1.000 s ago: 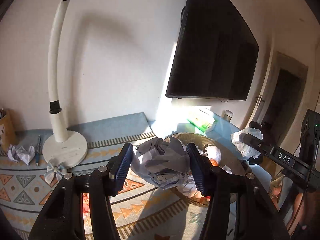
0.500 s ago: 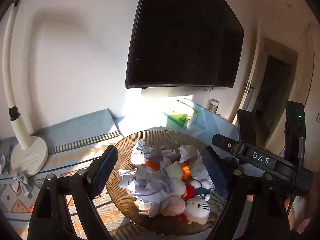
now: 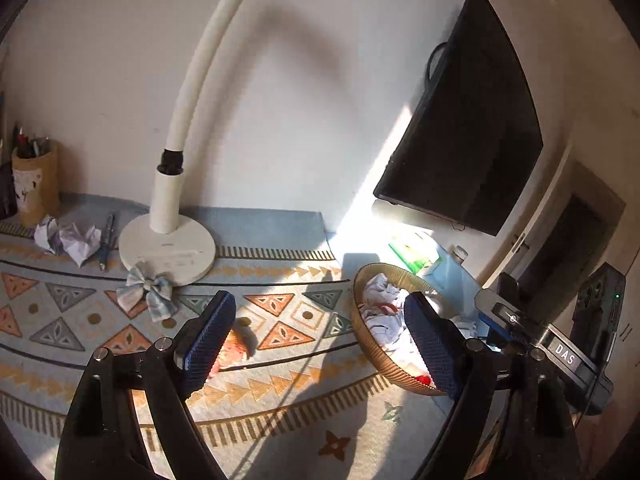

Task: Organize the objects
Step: 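Carry both paper balls over the brown bowl and open both tools, then move both tools back over the orange snack bag on the rug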

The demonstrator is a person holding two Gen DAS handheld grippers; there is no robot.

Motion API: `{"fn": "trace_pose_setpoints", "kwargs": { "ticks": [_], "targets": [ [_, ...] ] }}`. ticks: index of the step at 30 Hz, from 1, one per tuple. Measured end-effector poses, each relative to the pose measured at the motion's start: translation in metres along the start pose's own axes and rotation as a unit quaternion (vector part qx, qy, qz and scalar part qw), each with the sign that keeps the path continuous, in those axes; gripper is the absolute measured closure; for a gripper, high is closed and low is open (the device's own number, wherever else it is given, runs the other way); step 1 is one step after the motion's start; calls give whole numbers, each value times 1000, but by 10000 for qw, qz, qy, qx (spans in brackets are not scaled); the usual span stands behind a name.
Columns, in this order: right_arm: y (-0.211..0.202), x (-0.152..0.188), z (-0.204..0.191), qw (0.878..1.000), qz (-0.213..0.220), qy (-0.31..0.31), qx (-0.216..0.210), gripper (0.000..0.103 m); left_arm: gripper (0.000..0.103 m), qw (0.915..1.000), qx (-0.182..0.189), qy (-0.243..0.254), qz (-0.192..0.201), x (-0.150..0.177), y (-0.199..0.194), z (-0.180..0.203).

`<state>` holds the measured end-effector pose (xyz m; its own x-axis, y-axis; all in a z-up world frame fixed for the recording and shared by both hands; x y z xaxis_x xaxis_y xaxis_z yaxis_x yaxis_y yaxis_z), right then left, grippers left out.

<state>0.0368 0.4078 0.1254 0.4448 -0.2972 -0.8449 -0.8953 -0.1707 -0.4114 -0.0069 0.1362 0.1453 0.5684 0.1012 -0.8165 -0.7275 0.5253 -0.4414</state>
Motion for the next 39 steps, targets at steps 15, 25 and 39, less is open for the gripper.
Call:
{"fn": "trace_pose_setpoints", "kwargs": {
  "ticks": [15, 25, 39],
  "targets": [
    [123, 131, -112, 9836, -1138, -1396, 38, 9, 6, 9764, -1997, -806, -151, 80, -26, -176],
    [123, 127, -102, 9874, -1015, -1176, 292, 0, 6, 9749, -1866, -1098, -512, 85, -15, -188],
    [140, 101, -104, 9721, -1916, -1353, -90, 0, 6, 9753, -1779, 223, -1288, 53, 13, -149]
  ]
}}
Point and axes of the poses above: each gripper's, at about its wrist camera, not at the fingertips, and y roughly the way its jaws point, z to its right, x to its underside, the point moved 1 cm from there along y, roughly the way its jaws point
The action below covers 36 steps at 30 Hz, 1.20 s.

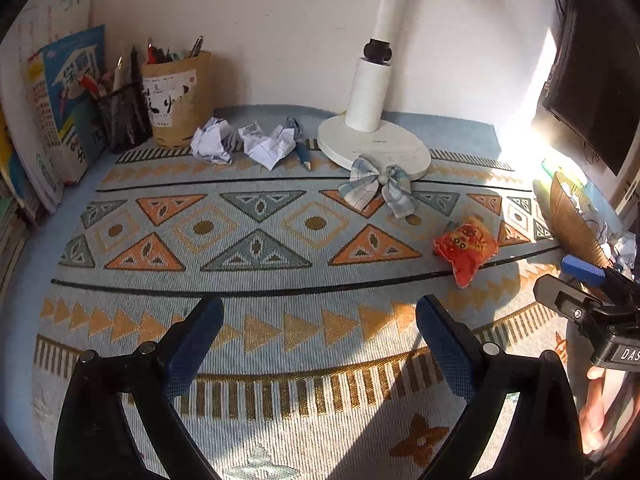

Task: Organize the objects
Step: 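Move both tools back over the orange snack bag on the rug, then grasp the plaid bow with the left tool while the right tool grasps the orange snack bag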

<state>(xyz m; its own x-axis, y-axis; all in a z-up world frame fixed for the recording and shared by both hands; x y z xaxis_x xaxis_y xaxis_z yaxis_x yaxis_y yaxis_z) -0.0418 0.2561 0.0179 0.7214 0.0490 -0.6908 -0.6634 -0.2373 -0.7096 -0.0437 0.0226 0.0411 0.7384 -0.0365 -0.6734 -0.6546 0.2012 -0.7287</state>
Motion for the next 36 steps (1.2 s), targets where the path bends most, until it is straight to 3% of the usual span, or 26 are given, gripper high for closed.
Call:
{"fn": "trace_pose_setpoints", "kwargs": {
  "ticks": [3, 8, 9, 11, 14, 16, 18, 20, 21, 26, 28, 30, 33, 36],
  "targets": [
    [14, -20, 9, 9989, -440, 119, -104, 0, 5, 9994, 258, -200, 88, -43, 10, 2],
    [69, -8, 14, 9898, -1089, 773, -488, 0, 5, 9965, -80, 828, -10, -75, 79, 39],
    [76, -5, 9, 9894, -1130, 790, -467, 0, 5, 9963, 49, 855, -102, -76, 92, 43],
    [77, -8, -7, 9953, -812, 511, -114, 0, 5, 9968, 224, 727, -253, -80, 116, 46],
    [92, -13, -19, 9945, -864, 560, -208, 0, 8, 9969, 318, 602, -403, -85, 140, 50],
    [95, -15, -24, 9960, -695, 553, 15, 0, 23, 9962, 426, 536, -532, -85, 146, 52],
    [97, -16, -23, 9964, -685, 482, 115, 7, 36, 9962, 426, 533, -536, -83, 146, 51],
    [94, -16, -21, 9965, -658, 362, 364, 29, 44, 9956, 605, 480, -530, -83, 144, 50],
    [93, -16, -19, 9968, -627, 371, 328, 30, 51, 9956, 624, 455, -523, -83, 143, 49],
    [74, -7, -8, 9976, -659, 145, -164, 68, 56, 9946, 743, 581, -443, -76, 131, 49],
    [59, 7, -8, 9967, -718, -331, -158, 71, 56, 9933, 811, 662, -491, -71, 123, 49],
    [45, 23, -7, 9943, -683, -779, 233, 71, 56, 9919, 877, 674, -622, -64, 113, 49],
    [28, 37, 15, 9917, -718, -598, 883, 71, 56, 9911, 847, 747, -706, -48, 93, 47],
    [19, 31, 31, 9969, -730, 217, 187, 66, 56, 9931, 756, 513, -735, -32, 75, 34]
  ]
}}
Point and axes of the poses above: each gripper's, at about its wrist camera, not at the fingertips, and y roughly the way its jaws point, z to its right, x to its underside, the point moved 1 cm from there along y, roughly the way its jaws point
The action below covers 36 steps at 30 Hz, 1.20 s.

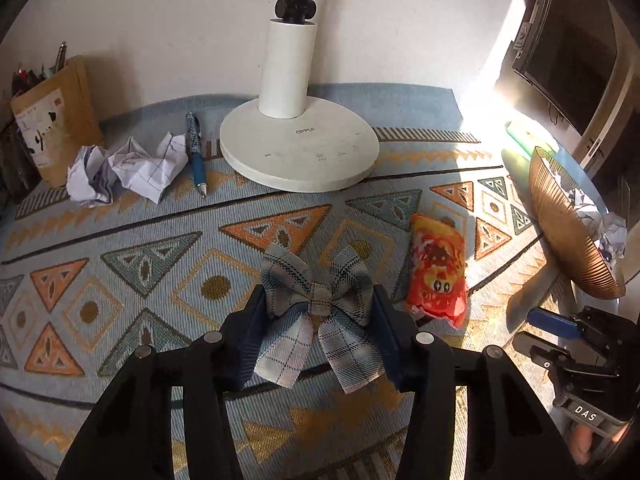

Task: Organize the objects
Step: 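Grasp the plaid bow with the left tool while the right tool grasps the orange snack bag, then carry the bow and snack bag over the brown bowl and open both tools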

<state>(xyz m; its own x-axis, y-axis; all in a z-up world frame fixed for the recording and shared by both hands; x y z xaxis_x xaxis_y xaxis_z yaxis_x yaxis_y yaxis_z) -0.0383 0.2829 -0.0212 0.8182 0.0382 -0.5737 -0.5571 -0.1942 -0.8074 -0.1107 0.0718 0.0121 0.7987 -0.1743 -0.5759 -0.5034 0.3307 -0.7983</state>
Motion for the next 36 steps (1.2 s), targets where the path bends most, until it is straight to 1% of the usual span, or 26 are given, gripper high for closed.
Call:
{"fn": "trace_pose_setpoints", "kwargs": {
  "ticks": [1, 2, 3, 4, 5, 8, 9, 11, 12, 13, 14, 15, 16, 17, 18, 20, 22, 24, 25, 26, 27, 28, 30, 32, 34, 36],
  "targets": [
    [1, -5, -1, 9997, -39, 176, -184, 50, 56, 9999, -2, -141, -1, 7, -5, -4],
    [4, -12, -5, 9989, -56, 329, -321, 24, 56, 9996, 23, -295, 29, 13, -10, -9],
    [8, -19, -10, 9979, 40, 478, -433, 18, 56, 9989, 59, -459, 88, 19, -16, -15],
    [12, -26, -13, 9970, 152, 615, -435, 18, 56, 9980, 89, -600, 172, 26, -21, -20],
    [21, -33, -18, 9966, 131, 705, -395, 18, 56, 9971, 110, -706, 281, 31, -27, -24],
    [50, -50, -34, 9938, -43, 984, -518, 18, 56, 9938, 160, -876, 664, 44, -35, -34],
    [58, -53, -39, 9942, -61, 1006, -377, 18, 56, 9928, 195, -924, 733, 46, -35, -36],
    [65, -61, -51, 9967, 110, 796, 62, 18, 56, 9923, 387, -947, 696, 46, -34, -40],
    [71, -64, -55, 9973, 83, 720, 107, 18, 56, 9925, 504, -885, 679, 46, -33, -39],
    [76, -67, -59, 9976, 112, 646, 207, 16, 56, 9932, 519, -814, 644, 45, -31, -36],
    [80, -68, -63, 9979, 128, 543, 341, 16, 56, 9940, 461, -754, 645, 45, -31, -33],
    [82, -69, -67, 9978, 102, 437, 485, 18, 56, 9944, 407, -696, 689, 46, -33, -29],
    [81, -69, -68, 9974, 117, 388, 597, 29, 55, 9944, 394, -652, 730, 46, -34, -27],
    [80, -69, -68, 9965, 146, 344, 744, 45, 55, 9942, 392, -626, 782, 46, -36, -26],
    [80, -68, -67, 9958, 158, 261, 861, 55, 55, 9940, 372, -628, 809, 48, -38, -26],
    [78, -67, -64, 9969, 160, 117, 765, 62, 55, 9938, 373, -666, 805, 49, -38, -27],
    [70, -59, -60, 9987, 163, 24, 479, 66, 55, 9935, 470, -674, 794, 49, -38, -27],
    [54, -41, -59, 9997, 145, -129, 161, 67, 55, 9931, 790, -515, 690, 51, -38, -22],
    [43, -29, -58, 9996, 145, -213, 86, 68, 55, 9929, 873, -434, 679, 52, -38, -18],
    [28, -16, -56, 9994, 193, -284, -26, 68, 55, 9930, 880, -347, 706, 52, -40, -12],
    [11, -3, -54, 9989, 301, -331, -159, 68, 55, 9927, 922, -286, 720, 53, -42, -7],
    [-10, 8, -48, 9980, 447, -373, -238, 68, 55, 9915, 1045, -293, 712, 53, -44, -1],
    [-53, 24, -33, 9961, 766, -386, -228, 68, 55, 9888, 1273, -288, 729, 49, -51, 17],
    [-98, 27, -10, 9925, 1174, -321, -113, 68, 55, 9855, 1464, -138, 845, 39, -63, 46],
    [-143, 23, 15, 9852, 1693, -240, 152, 68, 55, 9792, 1795, 119, 943, 23, -76, 84],
    [-180, 13, 43, 9736, 2189, -106, 634, 68, 55, 9707, 2125, 477, 1018, 4, -85, 126]
  ]
}}
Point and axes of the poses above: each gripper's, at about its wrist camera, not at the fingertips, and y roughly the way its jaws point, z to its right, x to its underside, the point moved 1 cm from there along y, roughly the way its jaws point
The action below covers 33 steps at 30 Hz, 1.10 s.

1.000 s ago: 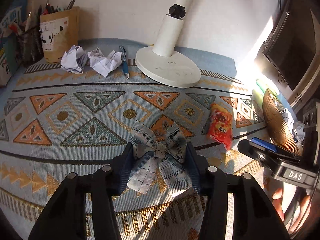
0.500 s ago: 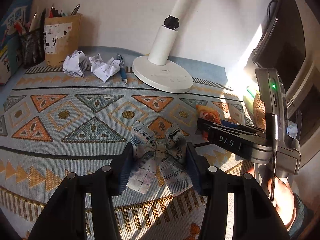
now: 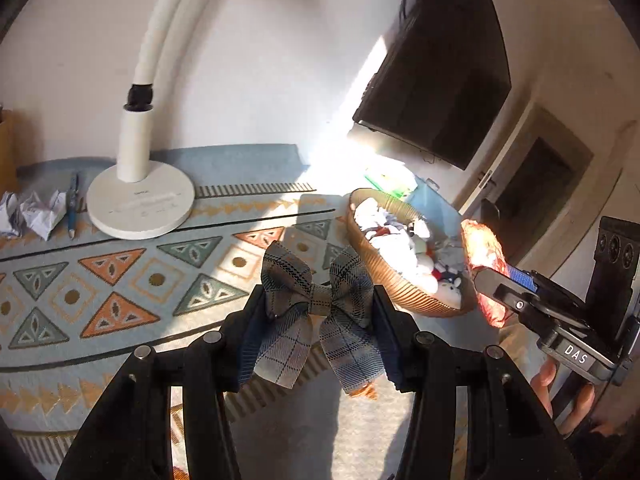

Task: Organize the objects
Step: 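Carry the bow and snack bag over the brown bowl and open both tools, then move both tools back over the crumpled paper near the pen holder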

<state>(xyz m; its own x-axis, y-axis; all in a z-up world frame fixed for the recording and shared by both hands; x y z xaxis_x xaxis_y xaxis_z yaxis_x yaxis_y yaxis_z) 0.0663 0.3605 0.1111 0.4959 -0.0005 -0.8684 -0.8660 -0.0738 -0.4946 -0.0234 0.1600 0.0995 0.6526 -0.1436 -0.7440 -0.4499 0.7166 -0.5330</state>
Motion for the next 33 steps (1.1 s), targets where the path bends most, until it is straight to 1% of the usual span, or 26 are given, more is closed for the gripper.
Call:
{"fn": "trace_pose_setpoints", "kwargs": {
  "ticks": [1, 2, 4, 6, 7, 8, 9, 11, 12, 14, 15, 16, 17, 18, 20, 23, 25, 27, 28, 29, 30, 31, 33],
  "targets": [
    [-10, -9, 15, 9993, 220, 34, 292, 68, 54, 9997, 97, 215, 7, -11, 9, 20],
    [-15, -18, 31, 9976, 387, 111, 569, 68, 54, 9990, 116, 426, 5, -19, 20, 38],
    [-18, -29, 63, 9926, 551, 369, 1015, 68, 54, 9972, 104, 738, -54, -32, 49, 68],
    [-9, -37, 88, 9858, 571, 538, 1485, 68, 54, 9967, 266, 743, -160, -40, 79, 86],
    [-4, -39, 95, 9802, 569, 530, 1823, 68, 54, 9968, 321, 706, -202, -42, 94, 92],
    [1, -41, 104, 9763, 533, 537, 2030, 68, 54, 9969, 326, 688, -214, -43, 106, 96],
    [8, -43, 112, 9773, 475, 617, 1970, 68, 54, 9969, 299, 695, -215, -44, 118, 100],
    [24, -42, 134, 9821, 245, 1099, 1508, 68, 54, 9968, 262, 716, -243, -44, 136, 103],
    [33, -42, 145, 9816, 126, 1342, 1350, 68, 54, 9968, 265, 701, -265, -43, 144, 105],
    [51, -41, 162, 9808, -51, 1646, 1046, 68, 46, 9975, 214, 614, -280, -42, 154, 105],
    [61, -40, 169, 9804, -175, 1758, 868, 68, 32, 9978, 167, 559, -316, -42, 158, 104],
    [71, -38, 176, 9789, -336, 1896, 689, 67, 14, 9979, 98, 532, -347, -40, 161, 104],
    [78, -35, 181, 9764, -472, 2036, 550, 67, 11, 9982, 85, 517, -306, -40, 161, 104],
    [81, -31, 184, 9737, -544, 2156, 499, 67, 11, 9983, 87, 508, -264, -38, 158, 101],
    [76, -25, 183, 9721, -570, 2183, 641, 67, 11, 9983, 73, 481, -319, -36, 152, 94],
    [59, -22, 163, 9773, -440, 1969, 652, 67, 11, 9988, 74, 390, -288, -33, 126, 78],
    [43, -28, 141, 9826, -302, 1727, 610, 67, 11, 9992, -52, 361, -188, -30, 101, 67],
    [30, -35, 111, 9876, -198, 1501, 410, 66, 11, 9993, -206, 309, -38, -28, 71, 53],
    [23, -40, 95, 9899, -133, 1381, 279, 62, 11, 9992, -290, 290, 34, -25, 54, 46],
    [19, -44, 77, 9922, -69, 1237, 145, 50, 10, 9986, -425, 290, 83, -23, 38, 39],
    [16, -47, 58, 9940, -16, 1090, -4, 44, 10, 9976, -599, 304, 143, -19, 21, 31],
    [12, -49, 38, 9951, 54, 969, -184, 34, 7, 9963, -773, 309, 224, -14, 4, 23],
    [11, -47, 1, 9960, 158, 737, -479, 34, 1, 9912, -1212, 278, 445, -2, -28, 3]
  ]
}}
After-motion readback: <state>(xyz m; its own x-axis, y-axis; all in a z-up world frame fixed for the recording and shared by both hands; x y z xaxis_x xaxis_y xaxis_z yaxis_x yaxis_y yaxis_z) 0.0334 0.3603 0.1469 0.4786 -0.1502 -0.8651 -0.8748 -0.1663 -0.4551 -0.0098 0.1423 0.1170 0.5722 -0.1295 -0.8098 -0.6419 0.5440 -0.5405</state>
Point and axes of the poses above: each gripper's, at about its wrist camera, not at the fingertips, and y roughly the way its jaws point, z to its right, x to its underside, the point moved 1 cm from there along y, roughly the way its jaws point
